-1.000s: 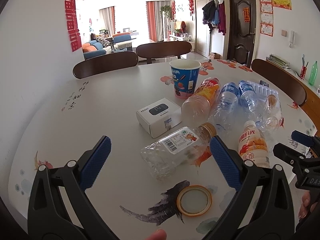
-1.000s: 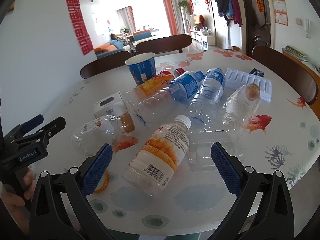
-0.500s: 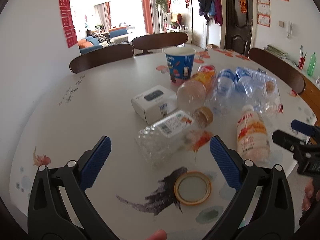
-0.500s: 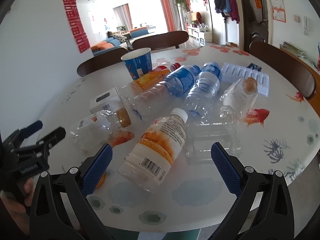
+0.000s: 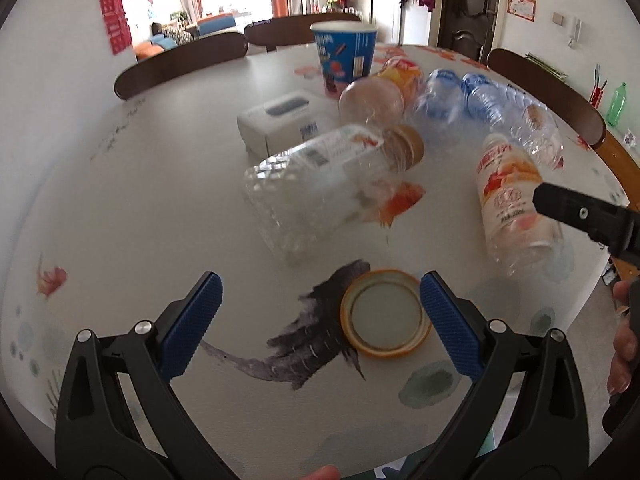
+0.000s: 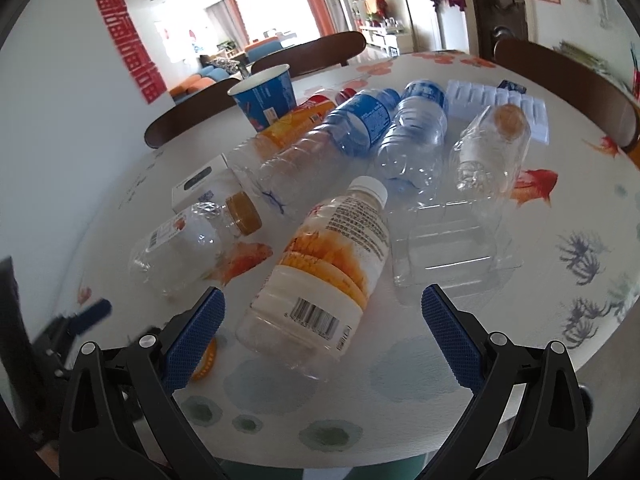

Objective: Collect trash
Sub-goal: 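Move both grippers toward the bottles on the table, then close the right gripper around the white-labelled milk-drink bottle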

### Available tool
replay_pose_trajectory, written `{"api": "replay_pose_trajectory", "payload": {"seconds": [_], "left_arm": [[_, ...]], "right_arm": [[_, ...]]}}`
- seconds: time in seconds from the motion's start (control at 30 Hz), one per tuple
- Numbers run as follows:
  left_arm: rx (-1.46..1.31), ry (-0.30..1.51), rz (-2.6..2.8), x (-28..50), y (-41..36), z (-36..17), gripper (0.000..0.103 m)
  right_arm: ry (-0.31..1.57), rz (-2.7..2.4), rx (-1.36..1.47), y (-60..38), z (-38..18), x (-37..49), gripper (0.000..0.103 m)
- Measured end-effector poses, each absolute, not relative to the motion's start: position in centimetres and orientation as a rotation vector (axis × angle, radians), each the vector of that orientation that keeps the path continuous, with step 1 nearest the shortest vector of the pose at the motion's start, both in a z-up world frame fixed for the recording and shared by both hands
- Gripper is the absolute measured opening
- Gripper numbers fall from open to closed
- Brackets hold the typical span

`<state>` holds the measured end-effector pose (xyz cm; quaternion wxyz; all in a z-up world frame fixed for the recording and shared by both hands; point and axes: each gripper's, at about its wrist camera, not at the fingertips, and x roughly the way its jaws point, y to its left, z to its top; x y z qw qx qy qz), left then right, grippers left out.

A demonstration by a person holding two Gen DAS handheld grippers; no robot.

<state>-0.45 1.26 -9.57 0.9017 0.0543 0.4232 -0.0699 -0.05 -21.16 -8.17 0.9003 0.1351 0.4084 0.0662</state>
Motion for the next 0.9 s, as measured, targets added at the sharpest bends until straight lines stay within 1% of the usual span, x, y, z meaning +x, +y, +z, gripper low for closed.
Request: {"api": "replay_pose_trajectory", "payload": {"seconds": [0.3, 0.67, 0.77, 0.8, 0.87, 0.9], "left_arm": [[0.114, 0.881, -0.146, -0.4, 1.6, -9.7, 0.097], [0.151, 0.905, -0.168, -0.5, 0.8, -11.3, 0.097], [0.118, 0.932, -0.187, -0.4, 0.9, -11.8, 0.096], [0.107, 0.934, -0.194, -0.4, 1.0, -11.9, 0.096], [0.117, 0.928, -0.186, -0.3, 1.0, -12.1, 0.090], [0.117, 0.929, -0.184, -0.3, 1.0, -12.2, 0.083]], "right_arm": [[0.857, 0.135, 0.265, -20.8, -8.4, 0.4, 0.097], [0.883, 0.124, 0.257, -20.3, -9.3, 1.0, 0.097], [0.897, 0.131, 0.263, -20.1, -9.8, 1.2, 0.097], [0.900, 0.135, 0.266, -20.0, -9.9, 1.3, 0.097], [0.903, 0.140, 0.272, -20.0, -10.1, 1.3, 0.097], [0.901, 0.141, 0.273, -20.0, -10.1, 1.3, 0.097]]}}
